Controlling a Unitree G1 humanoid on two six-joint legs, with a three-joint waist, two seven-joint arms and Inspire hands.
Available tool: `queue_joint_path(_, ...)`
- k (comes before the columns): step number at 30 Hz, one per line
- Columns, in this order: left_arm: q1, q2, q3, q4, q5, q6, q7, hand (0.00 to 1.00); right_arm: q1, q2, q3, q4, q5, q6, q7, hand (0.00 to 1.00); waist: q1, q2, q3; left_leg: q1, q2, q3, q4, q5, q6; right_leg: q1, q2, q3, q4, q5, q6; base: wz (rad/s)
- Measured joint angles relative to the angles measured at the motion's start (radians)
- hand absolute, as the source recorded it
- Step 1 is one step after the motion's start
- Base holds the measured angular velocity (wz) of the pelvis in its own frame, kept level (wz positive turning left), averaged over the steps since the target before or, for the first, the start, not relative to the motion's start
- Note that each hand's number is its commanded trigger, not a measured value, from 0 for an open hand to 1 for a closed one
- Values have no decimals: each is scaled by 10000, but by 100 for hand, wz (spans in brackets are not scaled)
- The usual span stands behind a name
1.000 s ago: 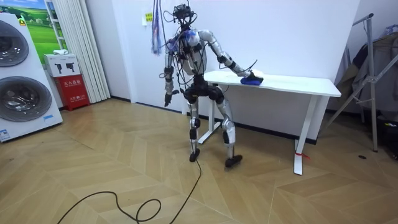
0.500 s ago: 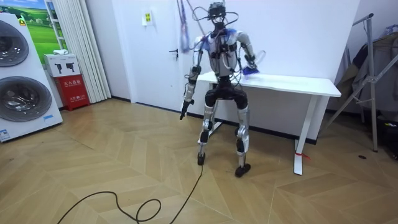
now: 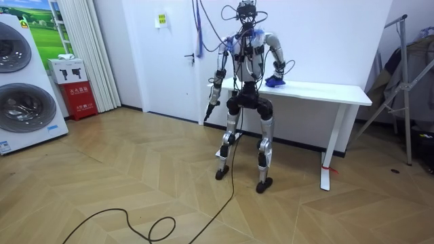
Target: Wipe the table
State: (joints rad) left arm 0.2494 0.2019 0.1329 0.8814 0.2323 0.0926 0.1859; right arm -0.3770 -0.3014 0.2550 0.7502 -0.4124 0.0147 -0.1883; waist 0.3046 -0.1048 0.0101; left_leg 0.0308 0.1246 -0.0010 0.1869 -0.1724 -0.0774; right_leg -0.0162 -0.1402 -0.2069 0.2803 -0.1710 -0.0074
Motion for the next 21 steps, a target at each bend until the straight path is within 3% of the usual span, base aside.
queue_joint_path(3,436,84,56,36,7,107,16,0,191,-114,-581,752,98,-187,-460,100,-76,31,31,-39,-2,-210,44,-5,-100,413,-16,-739,-444,221,360,59)
queue_joint_path(5,997,201,454,39,-1,110,38,0,912,-266,-1611,1212,536,-542,-1028,100,-318,66,41,-68,-65,-304,74,-3,-116,828,-137,-1327,-648,323,842,68)
queue_joint_path(8,1572,265,1144,83,46,109,27,0,1860,-448,-2878,1424,699,-1091,-1522,100,-817,63,-3,-188,-189,-157,157,-58,-206,1134,-318,-1765,-788,188,1113,55)
queue_joint_path(12,1721,349,1673,205,42,4,99,0,2902,-437,-3526,1464,790,-1665,-2145,100,-1135,102,-96,-130,-248,-141,267,-60,-202,1376,-346,-1899,-975,240,1207,10)
queue_joint_path(13,1709,357,1786,187,63,-118,100,0,3213,-440,-3709,1463,788,-1779,-2318,100,-1299,110,-123,-146,-265,-140,356,-91,-198,1473,-358,-2101,-1049,249,1237,0)
queue_joint_path(14,1717,377,1804,180,119,-146,100,0,3564,-454,-3900,1461,799,-1892,-2512,100,-1367,140,-222,-172,-275,-123,400,-140,-198,1499,-361,-2141,-1121,264,1295,0)
queue_joint_path(15,1555,380,1800,133,337,-158,102,0,3881,-487,-3987,1461,837,-1924,-2741,100,-1478,179,-262,-144,-286,-141,447,-145,-194,1584,-364,-2142,-1115,278,1319,0)
queue_joint_path(19,1141,370,1323,17,440,-289,281,0,4045,-498,-3840,1488,1051,-1873,-2852,100,-1639,290,-303,-41,-271,-131,498,-191,-253,1748,-361,-2093,-1087,263,1345,-5)
queue_joint_path(21,715,198,779,25,443,-288,491,0,3452,-461,-3505,1388,1149,-1221,-2847,100,-1544,427,-318,33,-259,-108,489,-180,-258,1618,-361,-1948,-927,307,1297,-24)
